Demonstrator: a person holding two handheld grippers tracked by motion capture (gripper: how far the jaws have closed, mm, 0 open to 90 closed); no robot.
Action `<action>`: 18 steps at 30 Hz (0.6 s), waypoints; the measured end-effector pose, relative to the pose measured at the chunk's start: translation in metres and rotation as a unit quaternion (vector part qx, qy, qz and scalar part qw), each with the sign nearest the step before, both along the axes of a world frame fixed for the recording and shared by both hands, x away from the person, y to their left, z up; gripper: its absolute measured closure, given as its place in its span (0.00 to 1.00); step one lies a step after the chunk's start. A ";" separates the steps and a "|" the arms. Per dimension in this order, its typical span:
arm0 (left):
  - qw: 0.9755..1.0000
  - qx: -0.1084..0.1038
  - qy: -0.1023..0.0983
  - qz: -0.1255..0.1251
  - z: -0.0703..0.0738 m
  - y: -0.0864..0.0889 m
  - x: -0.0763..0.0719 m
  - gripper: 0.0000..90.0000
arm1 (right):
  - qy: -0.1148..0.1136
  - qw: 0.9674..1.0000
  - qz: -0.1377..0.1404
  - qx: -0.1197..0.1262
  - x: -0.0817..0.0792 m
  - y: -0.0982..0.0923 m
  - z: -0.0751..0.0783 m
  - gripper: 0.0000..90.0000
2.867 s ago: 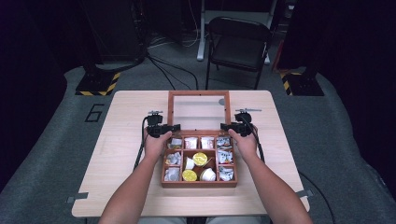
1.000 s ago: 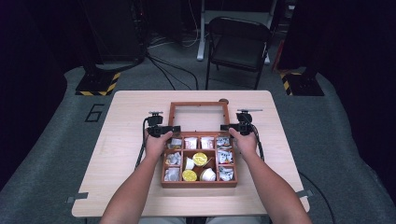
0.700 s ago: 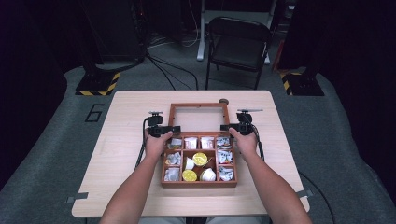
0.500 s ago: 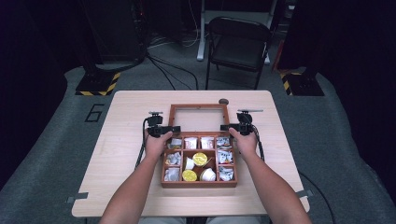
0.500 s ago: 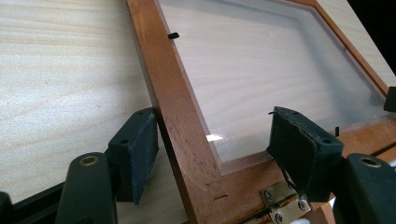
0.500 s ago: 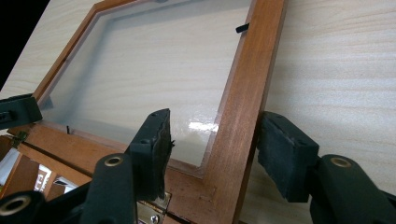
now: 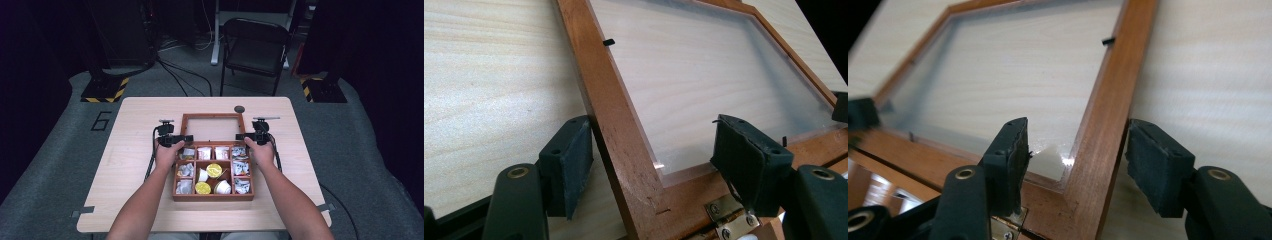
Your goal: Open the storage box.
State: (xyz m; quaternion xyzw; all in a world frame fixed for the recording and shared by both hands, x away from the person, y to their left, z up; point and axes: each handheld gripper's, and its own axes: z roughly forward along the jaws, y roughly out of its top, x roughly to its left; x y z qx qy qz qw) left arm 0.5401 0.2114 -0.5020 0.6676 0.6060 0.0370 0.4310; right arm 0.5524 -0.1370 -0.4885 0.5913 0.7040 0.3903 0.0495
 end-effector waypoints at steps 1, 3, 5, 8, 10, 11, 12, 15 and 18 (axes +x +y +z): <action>1.000 -0.001 0.000 0.000 0.000 0.000 0.000 0.36 | -0.007 1.000 0.003 -0.015 -0.001 0.002 0.002 0.46; 1.000 0.000 0.000 0.001 0.000 0.000 0.000 0.36 | 0.004 1.000 -0.001 -0.006 -0.002 0.002 0.002 0.44; 1.000 0.001 0.001 0.002 0.001 0.000 -0.001 0.36 | 0.011 1.000 -0.003 0.003 -0.002 0.001 0.000 0.44; 1.000 0.012 -0.002 0.001 0.002 0.001 -0.002 0.36 | 0.010 1.000 -0.005 0.000 -0.003 0.001 0.002 0.44; 1.000 0.028 -0.007 -0.005 0.005 0.004 -0.002 0.37 | 0.000 1.000 -0.003 -0.002 -0.004 0.002 0.003 0.44; 1.000 0.025 -0.005 -0.001 0.006 0.005 -0.003 0.38 | -0.001 1.000 -0.003 -0.005 -0.004 0.002 0.004 0.44; 1.000 0.021 -0.007 0.004 0.007 0.006 -0.003 0.38 | -0.004 1.000 -0.005 -0.004 -0.005 0.003 0.006 0.43; 1.000 0.020 -0.013 0.004 0.011 0.010 -0.004 0.38 | -0.013 1.000 -0.006 -0.005 -0.008 0.003 0.009 0.43; 1.000 0.022 -0.021 0.000 0.018 0.012 -0.009 0.39 | -0.029 1.000 0.000 -0.009 -0.011 0.001 0.016 0.44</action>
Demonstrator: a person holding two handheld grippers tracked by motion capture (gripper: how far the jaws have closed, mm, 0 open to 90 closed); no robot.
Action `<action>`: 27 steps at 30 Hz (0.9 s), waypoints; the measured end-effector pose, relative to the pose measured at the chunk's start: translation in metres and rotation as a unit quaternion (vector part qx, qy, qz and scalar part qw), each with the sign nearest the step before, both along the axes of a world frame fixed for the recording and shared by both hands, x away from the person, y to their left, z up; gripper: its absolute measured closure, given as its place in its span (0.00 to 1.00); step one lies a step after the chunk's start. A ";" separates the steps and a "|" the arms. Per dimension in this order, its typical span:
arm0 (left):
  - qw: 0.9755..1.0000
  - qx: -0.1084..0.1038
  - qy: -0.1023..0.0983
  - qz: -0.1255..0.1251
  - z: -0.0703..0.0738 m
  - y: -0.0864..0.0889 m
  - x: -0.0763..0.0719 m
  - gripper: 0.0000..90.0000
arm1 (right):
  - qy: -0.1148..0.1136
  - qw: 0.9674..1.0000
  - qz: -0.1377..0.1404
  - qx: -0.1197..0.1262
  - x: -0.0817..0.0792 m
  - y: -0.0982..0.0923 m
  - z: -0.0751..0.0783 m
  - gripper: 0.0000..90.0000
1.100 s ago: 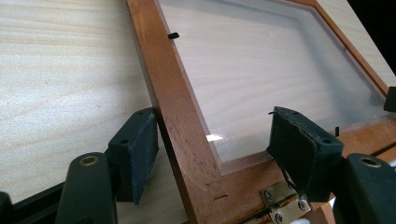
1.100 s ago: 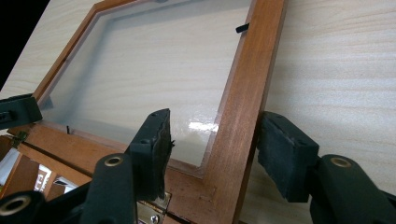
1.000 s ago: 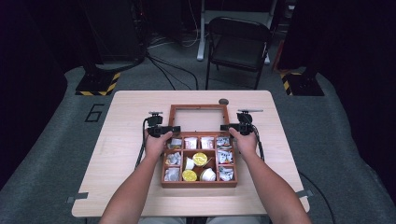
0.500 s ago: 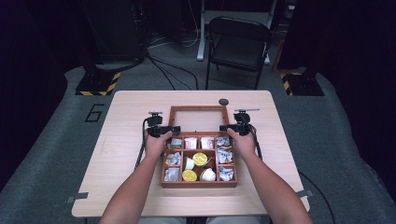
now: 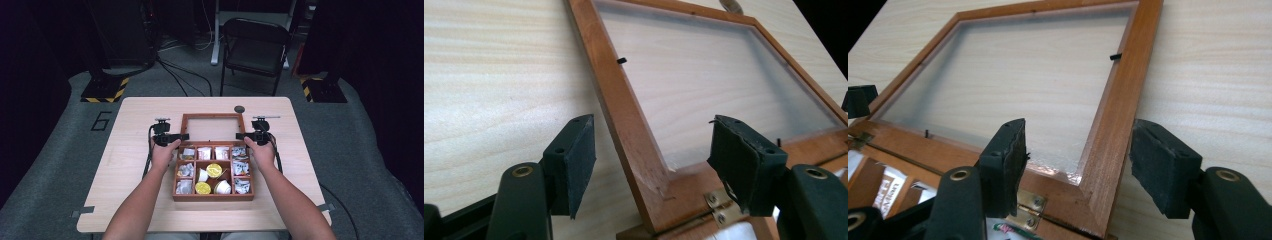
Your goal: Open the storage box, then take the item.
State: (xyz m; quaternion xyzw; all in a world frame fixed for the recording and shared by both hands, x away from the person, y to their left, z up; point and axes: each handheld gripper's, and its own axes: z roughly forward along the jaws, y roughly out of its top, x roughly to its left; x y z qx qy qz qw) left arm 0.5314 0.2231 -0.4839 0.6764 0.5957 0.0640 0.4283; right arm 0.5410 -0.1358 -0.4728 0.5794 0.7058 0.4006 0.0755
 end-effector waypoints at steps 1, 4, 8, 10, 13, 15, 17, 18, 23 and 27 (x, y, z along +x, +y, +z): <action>1.000 0.002 -0.003 -0.003 0.002 0.001 -0.001 0.39 | -0.004 1.000 0.002 -0.002 -0.002 0.000 0.003 0.43; 1.000 0.001 -0.007 -0.006 0.009 0.002 -0.006 0.40 | -0.013 1.000 0.011 -0.009 -0.008 0.001 0.011 0.44; 1.000 -0.002 -0.015 -0.012 0.018 0.005 -0.014 0.40 | -0.029 0.999 0.027 -0.023 -0.017 0.004 0.021 0.44; 1.000 0.002 -0.018 -0.015 0.023 0.007 -0.018 0.40 | -0.039 0.998 0.039 -0.028 -0.023 0.007 0.026 0.44; 1.000 -0.003 -0.024 -0.014 0.028 0.010 -0.024 0.41 | -0.045 0.997 0.054 -0.033 -0.033 0.011 0.030 0.43; 1.000 -0.011 -0.023 -0.011 0.031 0.012 -0.027 0.41 | -0.056 0.995 0.066 -0.051 -0.039 0.014 0.032 0.43; 0.999 -0.010 -0.028 -0.012 0.033 0.013 -0.031 0.41 | -0.067 0.992 0.078 -0.067 -0.043 0.017 0.033 0.43; 0.999 -0.009 -0.031 -0.014 0.034 0.013 -0.033 0.41 | -0.071 0.992 0.082 -0.069 -0.045 0.018 0.033 0.43; 0.999 0.003 -0.034 -0.021 0.038 0.014 -0.040 0.41 | -0.085 0.987 0.094 -0.095 -0.052 0.024 0.036 0.43; 0.999 0.010 -0.041 -0.030 0.041 0.014 -0.047 0.41 | -0.085 0.986 0.109 -0.096 -0.056 0.028 0.036 0.43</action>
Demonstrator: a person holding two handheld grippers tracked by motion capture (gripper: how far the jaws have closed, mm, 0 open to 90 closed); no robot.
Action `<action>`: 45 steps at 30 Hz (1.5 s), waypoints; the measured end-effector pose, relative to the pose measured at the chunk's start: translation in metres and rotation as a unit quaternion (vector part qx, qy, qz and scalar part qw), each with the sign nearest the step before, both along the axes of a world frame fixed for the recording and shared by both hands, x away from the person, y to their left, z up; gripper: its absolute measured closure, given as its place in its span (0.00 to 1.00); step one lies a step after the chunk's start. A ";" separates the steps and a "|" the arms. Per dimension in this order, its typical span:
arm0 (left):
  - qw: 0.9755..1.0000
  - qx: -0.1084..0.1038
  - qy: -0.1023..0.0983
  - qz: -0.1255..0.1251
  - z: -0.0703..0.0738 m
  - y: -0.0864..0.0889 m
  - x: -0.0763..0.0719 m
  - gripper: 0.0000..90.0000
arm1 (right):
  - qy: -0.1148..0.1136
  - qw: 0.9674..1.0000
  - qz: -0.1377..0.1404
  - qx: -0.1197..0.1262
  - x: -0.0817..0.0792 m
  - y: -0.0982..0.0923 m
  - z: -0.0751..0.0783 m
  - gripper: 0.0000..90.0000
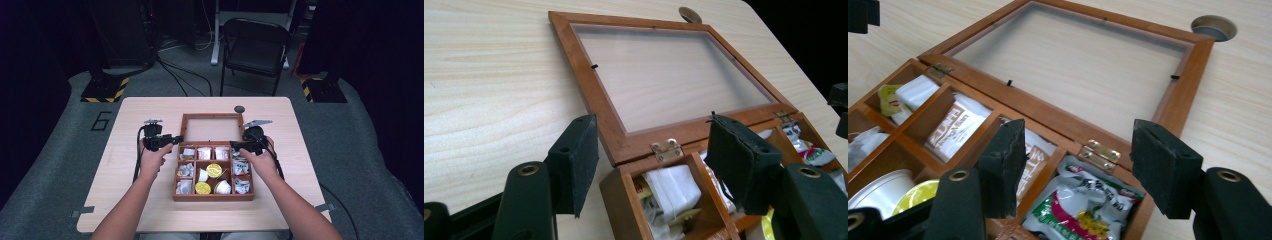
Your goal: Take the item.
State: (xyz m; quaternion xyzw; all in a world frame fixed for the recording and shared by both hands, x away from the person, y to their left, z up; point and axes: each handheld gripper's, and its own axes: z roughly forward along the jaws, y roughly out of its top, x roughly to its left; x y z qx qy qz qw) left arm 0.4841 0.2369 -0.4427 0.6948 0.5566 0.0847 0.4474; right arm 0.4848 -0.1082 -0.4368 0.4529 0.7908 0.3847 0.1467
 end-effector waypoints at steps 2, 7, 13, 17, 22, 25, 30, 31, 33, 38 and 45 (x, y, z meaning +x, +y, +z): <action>1.000 0.007 -0.003 -0.007 0.002 0.000 -0.004 0.41 | 0.000 1.000 0.004 0.007 -0.002 0.001 0.000 0.43; 1.000 0.004 -0.013 -0.016 0.004 -0.001 -0.014 0.41 | 0.000 1.000 0.014 0.017 -0.011 0.001 0.002 0.44; 1.000 -0.006 -0.011 -0.020 0.004 0.002 -0.024 0.41 | -0.001 0.999 0.028 0.015 -0.020 0.006 -0.001 0.44; 1.000 -0.012 -0.020 -0.019 0.007 0.004 -0.030 0.41 | 0.003 0.999 0.037 0.020 -0.028 0.012 -0.003 0.44; 0.999 -0.004 -0.023 -0.023 0.009 0.009 -0.033 0.41 | 0.007 0.999 0.049 0.016 -0.038 0.022 -0.008 0.44; 1.000 -0.011 -0.022 -0.019 0.008 0.013 -0.035 0.41 | 0.007 0.998 0.061 0.007 -0.044 0.029 -0.012 0.44; 0.999 -0.022 -0.026 -0.007 0.012 0.022 -0.039 0.41 | 0.010 0.997 0.072 0.002 -0.051 0.039 -0.017 0.44; 0.999 -0.022 -0.026 -0.007 0.012 0.023 -0.040 0.41 | 0.007 0.997 0.074 0.003 -0.051 0.040 -0.018 0.43; 0.999 -0.019 -0.027 -0.006 0.012 0.024 -0.041 0.41 | 0.015 0.997 0.073 0.004 -0.054 0.042 -0.019 0.43; 1.000 -0.015 -0.025 -0.009 0.010 0.023 -0.042 0.41 | 0.022 0.997 0.078 0.006 -0.056 0.045 -0.024 0.43; 1.000 -0.013 -0.022 -0.010 0.009 0.022 -0.043 0.41 | 0.038 0.996 0.084 0.003 -0.058 0.051 -0.032 0.42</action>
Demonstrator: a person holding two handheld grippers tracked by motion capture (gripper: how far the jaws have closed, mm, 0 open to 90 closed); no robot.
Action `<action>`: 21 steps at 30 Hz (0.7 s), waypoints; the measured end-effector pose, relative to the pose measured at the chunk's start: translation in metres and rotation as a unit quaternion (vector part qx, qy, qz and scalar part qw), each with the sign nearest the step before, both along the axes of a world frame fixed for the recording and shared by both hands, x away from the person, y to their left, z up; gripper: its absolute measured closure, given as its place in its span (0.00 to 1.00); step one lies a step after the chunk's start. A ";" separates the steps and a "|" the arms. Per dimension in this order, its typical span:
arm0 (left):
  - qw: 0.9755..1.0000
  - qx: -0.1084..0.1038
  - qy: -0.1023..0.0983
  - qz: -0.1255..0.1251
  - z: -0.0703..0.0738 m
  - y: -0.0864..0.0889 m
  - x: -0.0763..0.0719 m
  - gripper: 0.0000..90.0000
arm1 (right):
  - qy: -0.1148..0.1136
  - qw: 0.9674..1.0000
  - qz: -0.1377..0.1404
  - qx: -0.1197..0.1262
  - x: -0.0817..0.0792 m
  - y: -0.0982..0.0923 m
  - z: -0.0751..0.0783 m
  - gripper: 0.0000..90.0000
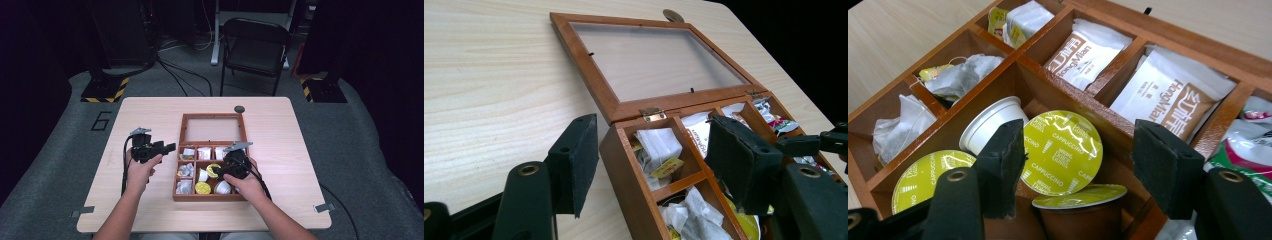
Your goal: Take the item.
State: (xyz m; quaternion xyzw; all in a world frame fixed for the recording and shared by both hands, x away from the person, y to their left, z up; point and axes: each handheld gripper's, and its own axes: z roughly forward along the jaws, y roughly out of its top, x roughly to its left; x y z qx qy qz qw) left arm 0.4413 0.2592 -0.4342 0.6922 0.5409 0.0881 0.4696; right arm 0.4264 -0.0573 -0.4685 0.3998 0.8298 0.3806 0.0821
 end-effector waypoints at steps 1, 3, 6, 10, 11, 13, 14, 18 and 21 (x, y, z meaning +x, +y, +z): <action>1.000 0.001 -0.001 -0.001 0.000 0.000 0.000 0.41 | -0.005 1.000 0.006 -0.002 0.001 0.000 -0.001 0.42; 1.000 0.003 -0.002 -0.002 0.000 -0.001 0.000 0.41 | 0.000 1.000 0.007 -0.004 0.000 0.001 -0.003 0.42; 1.000 0.004 -0.003 -0.004 0.000 -0.001 -0.001 0.41 | -0.001 1.000 0.012 -0.009 -0.001 0.003 -0.004 0.42; 1.000 0.004 -0.003 -0.004 0.000 0.000 -0.001 0.41 | 0.005 1.000 0.013 -0.012 -0.002 0.005 -0.005 0.42; 1.000 0.004 -0.004 -0.003 0.000 0.000 -0.001 0.41 | 0.000 1.000 0.017 -0.016 -0.001 0.006 -0.006 0.42; 1.000 0.003 -0.003 -0.003 0.000 0.000 -0.001 0.41 | 0.005 1.000 0.015 -0.018 -0.001 0.007 -0.008 0.42; 1.000 0.002 -0.002 -0.003 0.000 0.000 -0.001 0.41 | 0.007 1.000 0.016 -0.020 -0.001 0.008 -0.009 0.42; 1.000 0.000 -0.003 -0.003 0.000 0.000 0.000 0.41 | 0.012 0.999 0.020 -0.027 0.000 0.011 -0.012 0.41; 1.000 0.000 -0.003 -0.003 0.000 0.000 -0.001 0.41 | 0.016 0.999 0.022 -0.031 0.001 0.013 -0.014 0.40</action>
